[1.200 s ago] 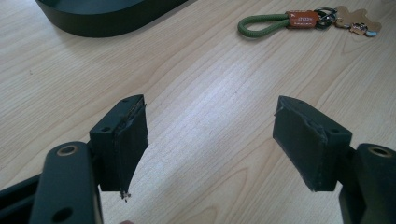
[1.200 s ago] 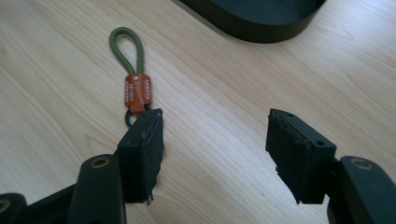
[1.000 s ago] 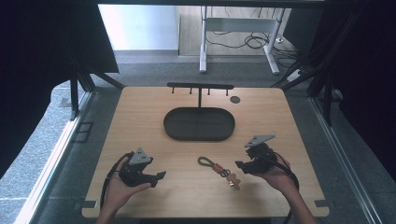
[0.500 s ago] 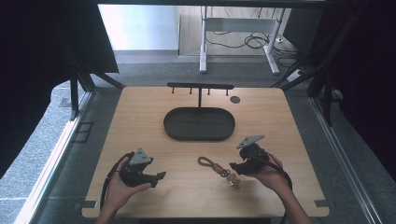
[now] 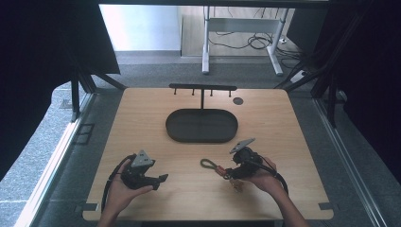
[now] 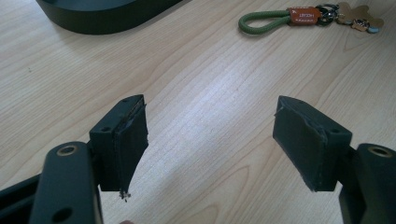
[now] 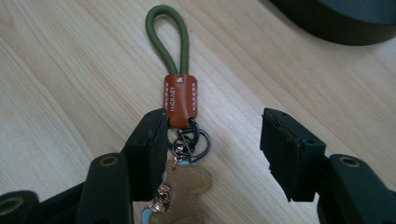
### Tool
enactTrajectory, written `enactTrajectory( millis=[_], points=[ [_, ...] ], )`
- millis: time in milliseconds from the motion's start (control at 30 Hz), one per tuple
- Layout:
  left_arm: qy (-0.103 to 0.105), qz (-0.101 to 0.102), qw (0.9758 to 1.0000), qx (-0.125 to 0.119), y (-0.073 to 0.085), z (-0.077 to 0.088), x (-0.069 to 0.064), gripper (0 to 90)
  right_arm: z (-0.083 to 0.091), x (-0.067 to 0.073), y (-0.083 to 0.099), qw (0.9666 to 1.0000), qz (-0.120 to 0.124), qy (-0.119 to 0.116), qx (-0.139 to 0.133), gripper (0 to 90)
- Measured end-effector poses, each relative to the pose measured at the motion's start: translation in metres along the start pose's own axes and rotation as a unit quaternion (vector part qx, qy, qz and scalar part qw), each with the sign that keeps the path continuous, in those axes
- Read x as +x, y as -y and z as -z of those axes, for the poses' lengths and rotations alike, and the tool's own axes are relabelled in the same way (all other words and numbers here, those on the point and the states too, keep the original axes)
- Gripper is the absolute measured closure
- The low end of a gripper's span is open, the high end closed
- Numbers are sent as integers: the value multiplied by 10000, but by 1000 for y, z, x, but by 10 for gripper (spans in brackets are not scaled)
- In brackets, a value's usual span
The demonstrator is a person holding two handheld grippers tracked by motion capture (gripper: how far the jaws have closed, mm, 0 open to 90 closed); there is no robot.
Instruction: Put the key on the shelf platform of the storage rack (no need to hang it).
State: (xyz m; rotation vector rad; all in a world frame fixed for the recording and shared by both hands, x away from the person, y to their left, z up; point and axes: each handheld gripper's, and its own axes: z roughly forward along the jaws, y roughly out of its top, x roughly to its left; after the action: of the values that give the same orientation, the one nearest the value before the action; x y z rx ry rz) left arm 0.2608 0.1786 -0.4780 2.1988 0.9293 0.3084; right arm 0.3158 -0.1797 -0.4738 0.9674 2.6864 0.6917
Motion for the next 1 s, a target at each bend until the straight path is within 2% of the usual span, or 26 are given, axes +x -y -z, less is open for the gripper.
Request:
enactTrajectory(
  millis=[400,733,1000],
  points=[
    [13,18,10000,-8,0,0,1,268,-24,11,-10,9992,143,-213,310,464],
    [20,2,10000,2,0,1,1,268,-36,16,-14,9983,229,-205,502,470],
    [23,-2,10000,7,0,0,1,268,-39,15,-15,9982,226,-202,518,477]
  ],
)
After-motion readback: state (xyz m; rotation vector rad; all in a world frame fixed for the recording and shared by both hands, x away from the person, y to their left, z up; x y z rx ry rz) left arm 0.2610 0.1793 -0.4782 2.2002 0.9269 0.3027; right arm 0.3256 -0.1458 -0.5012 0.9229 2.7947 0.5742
